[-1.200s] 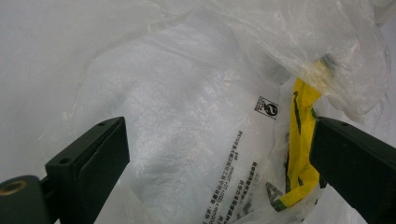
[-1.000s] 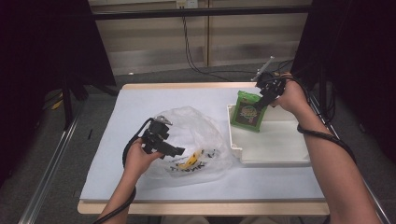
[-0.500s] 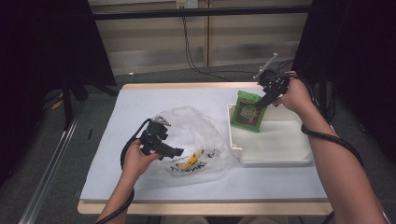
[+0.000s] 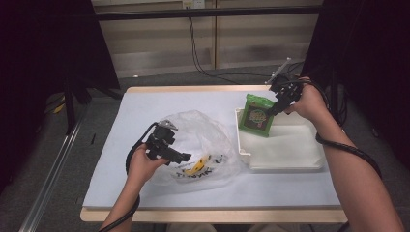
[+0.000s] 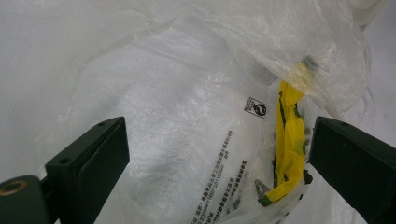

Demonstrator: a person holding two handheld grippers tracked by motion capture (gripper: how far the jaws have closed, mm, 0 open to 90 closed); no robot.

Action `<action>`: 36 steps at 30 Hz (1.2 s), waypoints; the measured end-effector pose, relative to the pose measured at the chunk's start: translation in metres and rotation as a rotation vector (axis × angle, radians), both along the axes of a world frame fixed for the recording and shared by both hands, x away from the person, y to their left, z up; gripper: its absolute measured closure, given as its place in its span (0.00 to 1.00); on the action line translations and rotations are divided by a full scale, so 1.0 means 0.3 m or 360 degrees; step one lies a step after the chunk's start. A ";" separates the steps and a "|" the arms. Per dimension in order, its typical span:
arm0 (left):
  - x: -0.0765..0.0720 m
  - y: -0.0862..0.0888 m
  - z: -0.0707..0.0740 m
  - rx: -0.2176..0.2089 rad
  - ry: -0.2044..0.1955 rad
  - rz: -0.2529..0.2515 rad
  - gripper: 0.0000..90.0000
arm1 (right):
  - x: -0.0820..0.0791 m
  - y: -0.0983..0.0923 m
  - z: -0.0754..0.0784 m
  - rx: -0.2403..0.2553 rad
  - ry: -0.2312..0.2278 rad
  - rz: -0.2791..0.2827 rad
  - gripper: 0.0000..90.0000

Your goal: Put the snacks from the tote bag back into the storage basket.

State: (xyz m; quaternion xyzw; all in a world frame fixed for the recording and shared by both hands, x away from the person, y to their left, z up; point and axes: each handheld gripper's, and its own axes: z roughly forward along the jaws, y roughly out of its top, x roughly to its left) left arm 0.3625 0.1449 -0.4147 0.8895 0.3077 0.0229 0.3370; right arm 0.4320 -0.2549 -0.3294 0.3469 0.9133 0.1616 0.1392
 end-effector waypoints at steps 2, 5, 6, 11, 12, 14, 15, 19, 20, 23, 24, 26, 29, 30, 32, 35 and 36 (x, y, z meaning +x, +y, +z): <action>0.007 0.004 0.004 0.0045 -0.0001 -0.0050 0.05 | -0.005 -0.001 -0.005 0.0008 0.0005 -0.0007 0.20; 0.001 -0.006 0.002 -0.0001 0.0004 -0.0010 0.05 | -0.013 -0.002 -0.013 0.0020 0.0017 -0.0005 0.19; 0.000 -0.008 0.001 -0.0004 0.0001 -0.0009 0.05 | -0.015 -0.003 -0.016 0.0018 0.0026 -0.0003 0.18; 0.001 -0.005 0.003 0.0006 0.0002 -0.0004 0.05 | -0.030 0.008 -0.020 0.0045 0.0041 0.0020 0.14; 0.000 -0.006 0.004 0.0008 0.0001 -0.0006 0.05 | -0.034 0.012 -0.020 0.0052 0.0048 0.0015 0.14; -0.001 -0.007 0.005 0.0009 0.0002 -0.0005 0.05 | -0.041 0.015 -0.021 0.0063 0.0057 0.0026 0.13; -0.001 -0.008 0.005 0.0001 -0.0001 -0.0005 0.05 | -0.044 0.017 -0.021 0.0065 0.0051 0.0030 0.13; 0.001 -0.002 0.011 0.0045 -0.0012 -0.0052 0.05 | -0.058 0.024 -0.024 0.0079 0.0062 0.0025 0.13; 0.002 -0.002 0.011 0.0052 -0.0012 -0.0057 0.05 | -0.060 0.025 -0.026 0.0087 0.0055 0.0043 0.13; -0.002 -0.013 0.005 0.0024 0.0001 -0.0026 0.05 | -0.071 0.029 -0.033 0.0088 0.0064 0.0045 0.12; 0.001 -0.012 0.004 0.0041 -0.0006 -0.0053 0.05 | -0.074 0.029 -0.036 0.0080 0.0075 0.0054 0.12; -0.003 -0.020 0.001 0.0005 0.0005 -0.0017 0.05 | -0.082 0.028 -0.037 0.0087 0.0074 0.0050 0.12; 0.003 -0.015 0.009 0.0050 -0.0007 -0.0074 0.05 | -0.094 0.025 -0.039 0.0093 0.0070 0.0063 0.12; -0.002 -0.021 0.004 0.0009 0.0001 -0.0030 0.05 | -0.099 0.025 -0.041 0.0109 0.0071 0.0060 0.12; -0.002 -0.024 0.000 0.0010 0.0005 -0.0031 0.05 | -0.108 0.023 -0.044 0.0098 0.0077 0.0058 0.12; 0.002 -0.026 -0.002 -0.0002 0.0005 -0.0033 0.05 | -0.122 0.021 -0.052 0.0107 0.0071 0.0067 0.12; 0.001 -0.027 0.000 -0.0005 0.0006 -0.0025 0.05 | -0.126 0.021 -0.054 0.0114 0.0078 0.0069 0.12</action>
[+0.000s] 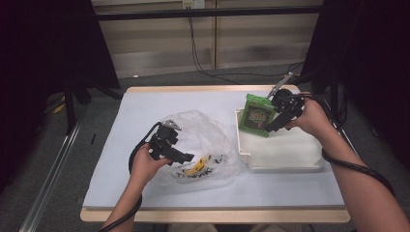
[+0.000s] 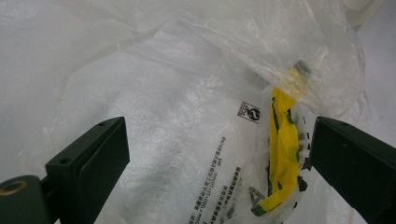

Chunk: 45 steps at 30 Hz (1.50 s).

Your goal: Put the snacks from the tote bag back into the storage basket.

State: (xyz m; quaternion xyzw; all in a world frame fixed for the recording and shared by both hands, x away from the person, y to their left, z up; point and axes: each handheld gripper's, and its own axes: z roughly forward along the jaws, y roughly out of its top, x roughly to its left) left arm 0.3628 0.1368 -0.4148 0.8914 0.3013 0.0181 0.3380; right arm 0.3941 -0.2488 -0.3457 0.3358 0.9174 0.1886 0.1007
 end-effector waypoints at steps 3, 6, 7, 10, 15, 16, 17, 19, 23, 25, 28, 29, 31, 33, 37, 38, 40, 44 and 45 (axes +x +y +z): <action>0.001 0.000 0.006 0.0002 -0.0007 -0.0007 0.05 | -0.013 0.000 -0.010 -0.0006 0.0001 0.0006 0.12; 0.001 -0.003 0.008 0.0015 -0.0008 -0.0017 0.05 | -0.027 0.001 -0.018 0.0009 0.0006 0.0020 0.12; 0.000 -0.006 0.006 0.0006 -0.0006 -0.0014 0.05 | -0.032 0.002 -0.021 0.0007 0.0003 0.0020 0.12; -0.002 -0.012 0.005 0.0002 -0.0007 -0.0004 0.05 | -0.047 0.003 -0.028 0.0003 0.0002 0.0023 0.12; 0.000 -0.013 0.007 0.0009 -0.0009 -0.0016 0.05 | -0.069 0.004 -0.039 0.0022 -0.0002 0.0039 0.12; 0.000 -0.013 0.007 0.0011 -0.0010 -0.0017 0.05 | -0.073 0.004 -0.042 0.0019 -0.0009 0.0044 0.12; 0.000 -0.013 0.007 0.0011 -0.0009 -0.0017 0.05 | -0.077 0.006 -0.046 0.0024 -0.0003 0.0036 0.12; -0.001 -0.013 0.009 0.0010 -0.0008 -0.0019 0.05 | -0.085 0.009 -0.052 0.0022 -0.0006 0.0053 0.12; 0.000 -0.014 0.007 0.0012 -0.0010 -0.0014 0.05 | -0.102 0.015 -0.059 0.0043 -0.0012 0.0073 0.12; 0.000 -0.013 0.007 0.0023 -0.0010 -0.0028 0.05 | -0.109 0.017 -0.065 0.0047 -0.0018 0.0072 0.12; -0.001 -0.014 0.008 0.0009 -0.0006 -0.0014 0.05 | -0.118 0.016 -0.076 0.0057 -0.0019 0.0076 0.12; 0.000 -0.012 0.009 0.0011 -0.0007 -0.0017 0.05 | -0.121 0.015 -0.079 0.0054 -0.0015 0.0079 0.12; -0.001 -0.012 0.008 0.0006 -0.0012 -0.0012 0.05 | -0.127 0.015 -0.090 0.0061 -0.0017 0.0092 0.12; 0.000 -0.012 0.008 0.0010 -0.0009 -0.0016 0.05 | -0.135 0.015 -0.098 0.0041 -0.0011 0.0089 0.12; -0.001 -0.012 0.009 0.0007 -0.0013 -0.0013 0.05 | -0.145 0.010 -0.105 0.0066 -0.0013 0.0097 0.12; -0.001 -0.012 0.009 0.0007 -0.0014 -0.0011 0.05 | -0.148 0.010 -0.107 0.0068 -0.0018 0.0095 0.12; 0.000 -0.011 0.010 0.0011 -0.0011 -0.0014 0.05 | -0.156 0.012 -0.110 0.0078 -0.0015 0.0098 0.11; 0.000 -0.012 0.010 0.0024 -0.0009 -0.0027 0.05 | -0.165 0.012 -0.121 0.0096 -0.0028 0.0112 0.11; 0.005 -0.007 0.014 0.0069 -0.0016 -0.0074 0.05 | -0.168 0.012 -0.124 0.0095 -0.0036 0.0117 0.11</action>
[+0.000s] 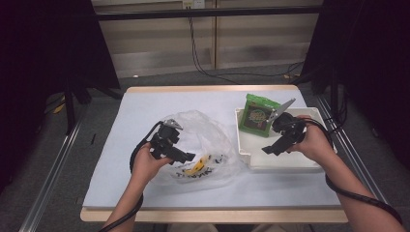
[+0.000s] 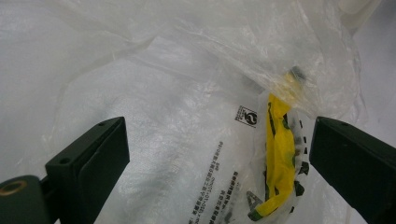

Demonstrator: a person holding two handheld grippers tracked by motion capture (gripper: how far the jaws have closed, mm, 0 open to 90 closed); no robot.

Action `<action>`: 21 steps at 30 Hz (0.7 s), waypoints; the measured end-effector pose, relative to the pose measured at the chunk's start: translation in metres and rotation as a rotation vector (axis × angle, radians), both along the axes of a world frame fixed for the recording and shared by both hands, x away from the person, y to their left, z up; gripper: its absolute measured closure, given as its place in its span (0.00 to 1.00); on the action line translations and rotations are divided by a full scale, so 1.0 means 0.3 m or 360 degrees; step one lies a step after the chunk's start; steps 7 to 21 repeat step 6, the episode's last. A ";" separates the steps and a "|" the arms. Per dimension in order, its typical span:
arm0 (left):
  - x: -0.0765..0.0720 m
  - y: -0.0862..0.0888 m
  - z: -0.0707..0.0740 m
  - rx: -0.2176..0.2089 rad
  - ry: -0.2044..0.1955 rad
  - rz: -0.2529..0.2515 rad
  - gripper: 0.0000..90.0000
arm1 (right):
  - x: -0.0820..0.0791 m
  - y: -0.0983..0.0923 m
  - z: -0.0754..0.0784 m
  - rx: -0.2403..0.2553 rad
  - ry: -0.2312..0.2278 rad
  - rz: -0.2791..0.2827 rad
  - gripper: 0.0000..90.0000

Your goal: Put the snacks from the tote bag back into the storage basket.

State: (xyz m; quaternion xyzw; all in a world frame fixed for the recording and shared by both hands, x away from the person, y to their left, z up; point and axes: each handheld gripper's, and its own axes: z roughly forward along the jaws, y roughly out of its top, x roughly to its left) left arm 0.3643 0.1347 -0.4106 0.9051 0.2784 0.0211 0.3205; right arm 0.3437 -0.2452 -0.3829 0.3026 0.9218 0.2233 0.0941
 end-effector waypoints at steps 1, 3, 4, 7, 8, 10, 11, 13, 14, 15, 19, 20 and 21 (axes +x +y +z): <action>0.000 0.000 0.000 0.0000 -0.0001 0.0001 0.05 | -0.005 0.000 -0.003 0.0000 0.0004 -0.0003 0.10; -0.005 -0.007 -0.005 -0.0050 0.0008 0.0062 0.05 | -0.013 0.000 -0.010 0.0011 0.0007 -0.0002 0.09; -0.004 -0.006 -0.006 -0.0050 0.0011 0.0059 0.05 | -0.017 0.000 -0.014 0.0012 0.0004 -0.0007 0.09; -0.003 -0.008 -0.009 -0.0051 0.0009 0.0065 0.05 | -0.022 -0.001 -0.023 0.0012 0.0007 0.0000 0.09; -0.003 -0.008 -0.009 -0.0051 0.0009 0.0065 0.05 | -0.022 -0.001 -0.023 0.0012 0.0007 0.0000 0.09; -0.003 -0.008 -0.009 -0.0051 0.0009 0.0065 0.05 | -0.022 -0.001 -0.023 0.0012 0.0007 0.0000 0.09; -0.003 -0.008 -0.009 -0.0051 0.0009 0.0065 0.05 | -0.022 -0.001 -0.023 0.0012 0.0007 0.0000 0.09; -0.003 -0.008 -0.009 -0.0051 0.0009 0.0065 0.05 | -0.022 -0.001 -0.023 0.0012 0.0007 0.0000 0.09; -0.003 -0.008 -0.009 -0.0051 0.0009 0.0065 0.05 | -0.022 -0.001 -0.023 0.0012 0.0007 0.0000 0.09; -0.003 -0.008 -0.009 -0.0051 0.0009 0.0065 0.05 | -0.022 -0.001 -0.023 0.0012 0.0007 0.0000 0.09; -0.003 -0.008 -0.009 -0.0051 0.0009 0.0065 0.05 | -0.022 -0.001 -0.023 0.0012 0.0007 0.0000 0.09; -0.003 -0.008 -0.009 -0.0051 0.0009 0.0065 0.05 | -0.022 -0.001 -0.023 0.0012 0.0007 0.0000 0.09; -0.003 -0.008 -0.009 -0.0051 0.0009 0.0065 0.05 | -0.022 -0.001 -0.023 0.0012 0.0007 0.0000 0.09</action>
